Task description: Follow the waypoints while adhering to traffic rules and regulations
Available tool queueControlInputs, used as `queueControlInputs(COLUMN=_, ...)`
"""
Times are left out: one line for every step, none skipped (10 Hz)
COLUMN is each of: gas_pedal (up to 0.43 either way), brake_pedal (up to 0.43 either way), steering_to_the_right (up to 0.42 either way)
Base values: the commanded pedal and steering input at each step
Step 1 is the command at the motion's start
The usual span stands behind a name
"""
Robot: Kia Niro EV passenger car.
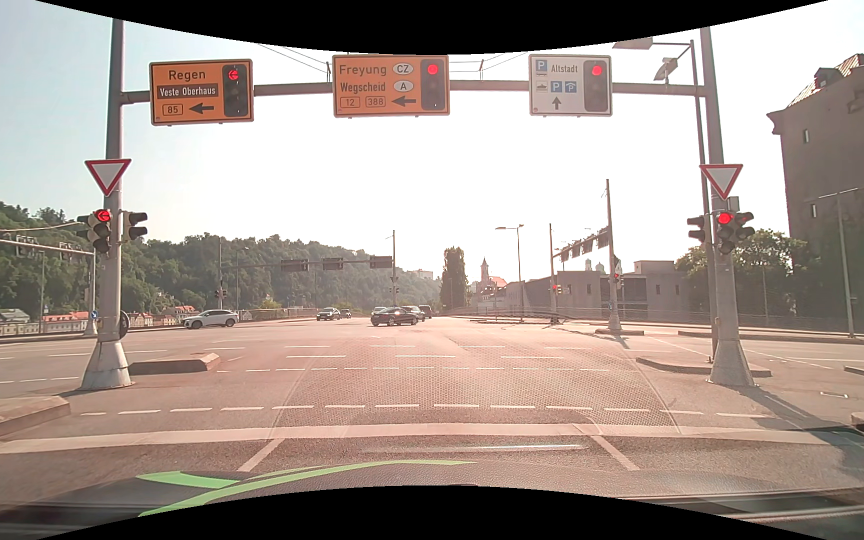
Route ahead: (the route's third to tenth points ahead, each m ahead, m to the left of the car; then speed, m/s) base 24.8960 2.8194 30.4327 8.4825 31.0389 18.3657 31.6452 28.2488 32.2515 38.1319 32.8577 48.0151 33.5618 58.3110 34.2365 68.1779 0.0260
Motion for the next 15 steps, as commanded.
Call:
queueControlInputs(gas_pedal=0.0, brake_pedal=0.238, steering_to_the_right=-0.002)
queueControlInputs(gas_pedal=0.0, brake_pedal=0.238, steering_to_the_right=-0.002)
queueControlInputs(gas_pedal=0.0, brake_pedal=0.238, steering_to_the_right=-0.002)
queueControlInputs(gas_pedal=0.0, brake_pedal=0.244, steering_to_the_right=-0.002)
queueControlInputs(gas_pedal=0.0, brake_pedal=0.244, steering_to_the_right=-0.002)
queueControlInputs(gas_pedal=0.0, brake_pedal=0.244, steering_to_the_right=-0.002)
queueControlInputs(gas_pedal=0.0, brake_pedal=0.244, steering_to_the_right=-0.002)
queueControlInputs(gas_pedal=0.0, brake_pedal=0.244, steering_to_the_right=-0.002)
queueControlInputs(gas_pedal=0.0, brake_pedal=0.244, steering_to_the_right=-0.002)
queueControlInputs(gas_pedal=0.0, brake_pedal=0.244, steering_to_the_right=-0.002)
queueControlInputs(gas_pedal=0.0, brake_pedal=0.25, steering_to_the_right=-0.002)
queueControlInputs(gas_pedal=0.0, brake_pedal=0.25, steering_to_the_right=-0.002)
queueControlInputs(gas_pedal=0.0, brake_pedal=0.256, steering_to_the_right=-0.003)
queueControlInputs(gas_pedal=0.0, brake_pedal=0.262, steering_to_the_right=-0.002)
queueControlInputs(gas_pedal=0.0, brake_pedal=0.268, steering_to_the_right=-0.002)
